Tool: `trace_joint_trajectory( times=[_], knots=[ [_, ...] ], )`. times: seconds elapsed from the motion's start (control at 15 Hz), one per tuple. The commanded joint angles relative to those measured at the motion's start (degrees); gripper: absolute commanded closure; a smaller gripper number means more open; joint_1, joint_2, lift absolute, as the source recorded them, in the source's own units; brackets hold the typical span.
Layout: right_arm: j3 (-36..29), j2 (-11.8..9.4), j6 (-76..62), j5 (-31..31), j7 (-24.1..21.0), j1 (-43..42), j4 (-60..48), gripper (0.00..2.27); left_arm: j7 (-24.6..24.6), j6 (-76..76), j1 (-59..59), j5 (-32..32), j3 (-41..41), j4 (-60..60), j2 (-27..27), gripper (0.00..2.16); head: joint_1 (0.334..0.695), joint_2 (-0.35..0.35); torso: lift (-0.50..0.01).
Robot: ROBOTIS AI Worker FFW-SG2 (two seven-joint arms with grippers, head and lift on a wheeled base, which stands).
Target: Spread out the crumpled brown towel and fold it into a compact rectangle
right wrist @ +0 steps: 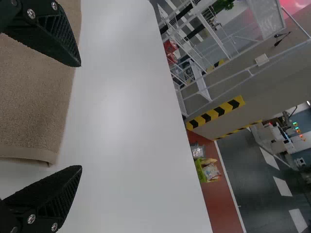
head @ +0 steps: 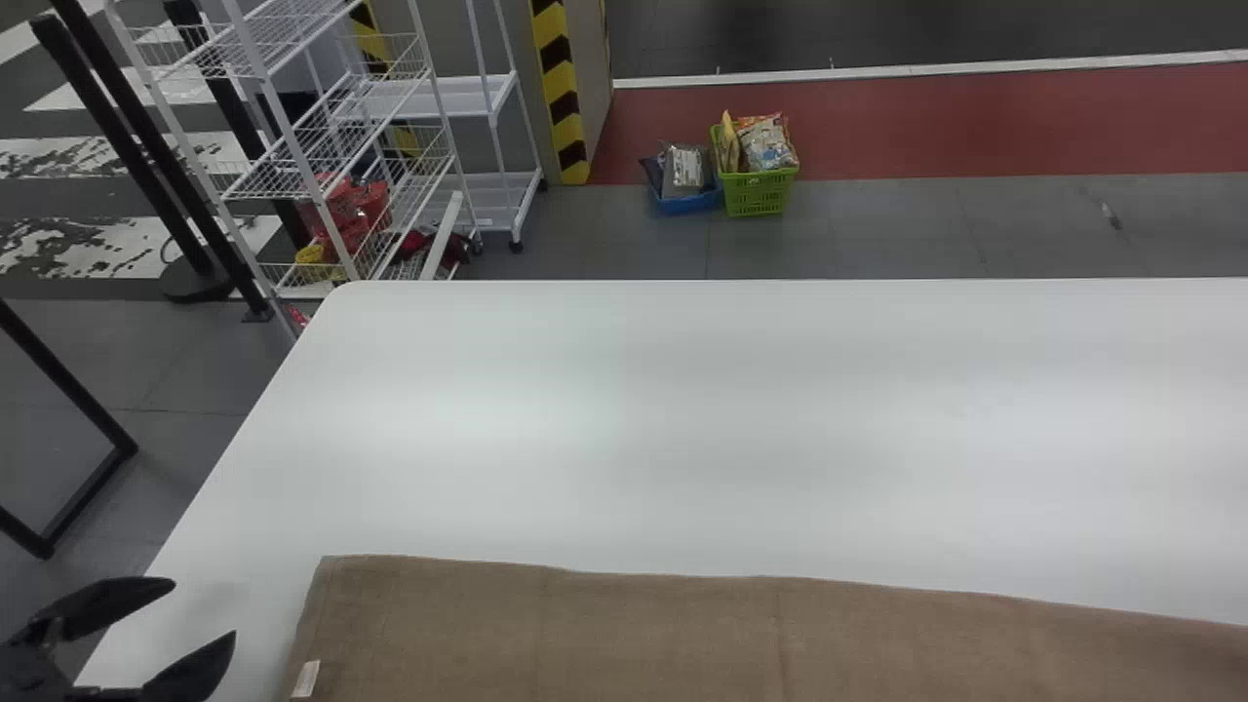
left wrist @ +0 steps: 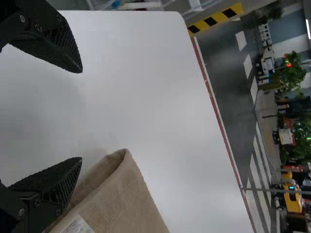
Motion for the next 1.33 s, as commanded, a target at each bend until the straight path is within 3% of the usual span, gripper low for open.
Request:
trace_joint_trajectory(
  times=[0.0,0.07,0.13,0.27,0.4,0.6,0.8,0.93,1.27],
  knots=[
    [1.2,-0.2,0.7,-1.0,0.2,-1.2,1.3,0.06,-0.5,8.6,1.3,3.4,1.6,-3.6,-1.7,0.21,0.695,0.167,-0.127],
    [2.3,0.3,-0.2,-1.1,0.2,-1.1,2.3,0.06,-0.7,10.9,2.0,5.3,2.1,-4.7,-2.6,0.21,0.695,0.169,-0.127],
    [4.0,0.0,-1.5,-1.1,-2.5,-1.7,4.7,0.06,-0.9,11.8,2.2,5.9,2.3,-5.7,-3.3,0.21,0.695,0.179,-0.127],
    [4.0,0.5,0.1,-1.9,-9.8,-7.0,9.9,0.06,-1.1,13.2,2.3,6.8,2.8,-7.4,-4.4,0.21,0.695,0.174,-0.127],
    [3.0,0.5,0.8,-7.7,-17.0,-9.3,10.5,0.06,-1.7,14.1,2.4,8.2,4.3,-9.2,-6.0,0.21,0.695,0.142,-0.127],
    [3.1,0.5,2.8,-8.8,-18.0,-14.9,12.0,0.06,-2.2,18.6,2.8,10.8,5.3,-10.5,-7.1,0.21,0.695,0.108,-0.127],
    [4.3,1.6,-10.4,-14.7,-22.1,-16.4,19.0,0.06,-1.9,23.4,2.8,12.0,5.0,-11.5,-8.6,0.21,0.695,0.102,-0.127],
    [4.4,2.6,-16.9,-16.3,-21.7,-16.0,19.6,0.06,-1.2,25.3,2.8,12.6,4.7,-12.6,-9.8,0.21,0.695,0.091,-0.127],
    [5.6,2.7,-17.1,-16.5,-21.2,-14.7,18.9,0.06,0.3,22.5,2.6,12.5,2.8,-11.2,-10.1,0.21,0.695,0.093,-0.127]
  ],
)
